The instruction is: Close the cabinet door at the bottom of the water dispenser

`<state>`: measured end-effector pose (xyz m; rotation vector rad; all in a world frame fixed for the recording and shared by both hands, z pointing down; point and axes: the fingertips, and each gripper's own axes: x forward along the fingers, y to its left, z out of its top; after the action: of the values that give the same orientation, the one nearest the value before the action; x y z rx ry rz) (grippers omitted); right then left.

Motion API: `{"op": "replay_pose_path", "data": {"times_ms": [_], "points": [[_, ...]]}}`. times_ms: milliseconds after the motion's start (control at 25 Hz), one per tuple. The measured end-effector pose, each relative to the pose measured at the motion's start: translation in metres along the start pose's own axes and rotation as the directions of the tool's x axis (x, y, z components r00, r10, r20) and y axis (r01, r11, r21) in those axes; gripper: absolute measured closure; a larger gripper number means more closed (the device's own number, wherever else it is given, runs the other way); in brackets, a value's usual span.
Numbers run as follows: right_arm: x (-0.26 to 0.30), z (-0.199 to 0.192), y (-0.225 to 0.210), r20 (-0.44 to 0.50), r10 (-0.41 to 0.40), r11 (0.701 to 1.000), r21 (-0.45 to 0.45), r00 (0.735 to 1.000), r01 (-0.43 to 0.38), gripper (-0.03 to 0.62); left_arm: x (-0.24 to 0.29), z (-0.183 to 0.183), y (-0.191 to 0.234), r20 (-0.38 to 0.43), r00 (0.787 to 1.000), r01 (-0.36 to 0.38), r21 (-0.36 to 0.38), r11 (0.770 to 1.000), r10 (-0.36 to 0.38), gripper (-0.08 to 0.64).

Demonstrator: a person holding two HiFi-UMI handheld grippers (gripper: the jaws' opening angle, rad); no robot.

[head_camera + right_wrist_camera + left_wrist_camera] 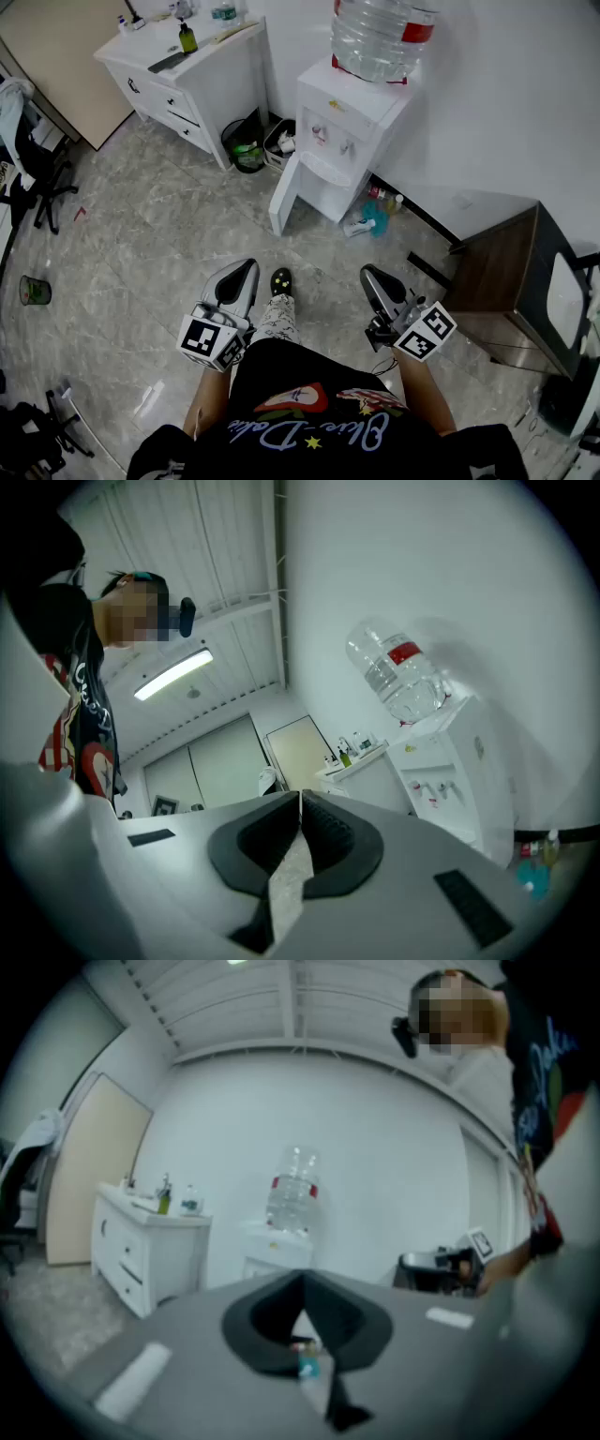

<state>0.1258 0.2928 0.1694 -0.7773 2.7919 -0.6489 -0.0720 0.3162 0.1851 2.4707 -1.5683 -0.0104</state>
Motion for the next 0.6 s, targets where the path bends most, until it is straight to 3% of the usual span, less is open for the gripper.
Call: {"op": "replay_pose_path", "data": {"times_ms": [120, 200, 320, 440, 600], "points": [[0.074, 0.004, -0.040, -0.005, 0.008, 0.998, 0.068, 1.000, -0.007, 0.575, 0.059, 0.008, 0.036, -0.031, 0.994, 0.111, 0.079, 0.991, -0.109, 0.560], [0.118, 0.007, -0.064, -0.016, -0.006, 0.997, 0.072, 1.000, 0.007, 0.575, 0.091, 0.004, 0.064, -0.061, 0.988, 0.140, 0.019, 0.990, -0.139, 0.560], [0.170, 0.009, -0.094, -0.013, -0.023, 0.995, 0.094, 1.000, 0.024, 0.575, 0.130, -0.008, 0.104, -0.093, 0.984, 0.139, -0.102, 0.985, -0.149, 0.560], [0.198, -0.005, -0.134, -0.055, -0.063, 0.992, 0.107, 0.997, 0.068, 0.575, 0.170, -0.035, 0.130, -0.140, 0.979, 0.134, -0.118, 0.984, -0.150, 0.560], [0.220, -0.040, -0.212, -0.079, -0.137, 0.980, 0.135, 0.987, 0.147, 0.575, 0.236, -0.120, 0.174, -0.251, 0.963, 0.059, -0.144, 0.988, -0.094, 0.560]]}}
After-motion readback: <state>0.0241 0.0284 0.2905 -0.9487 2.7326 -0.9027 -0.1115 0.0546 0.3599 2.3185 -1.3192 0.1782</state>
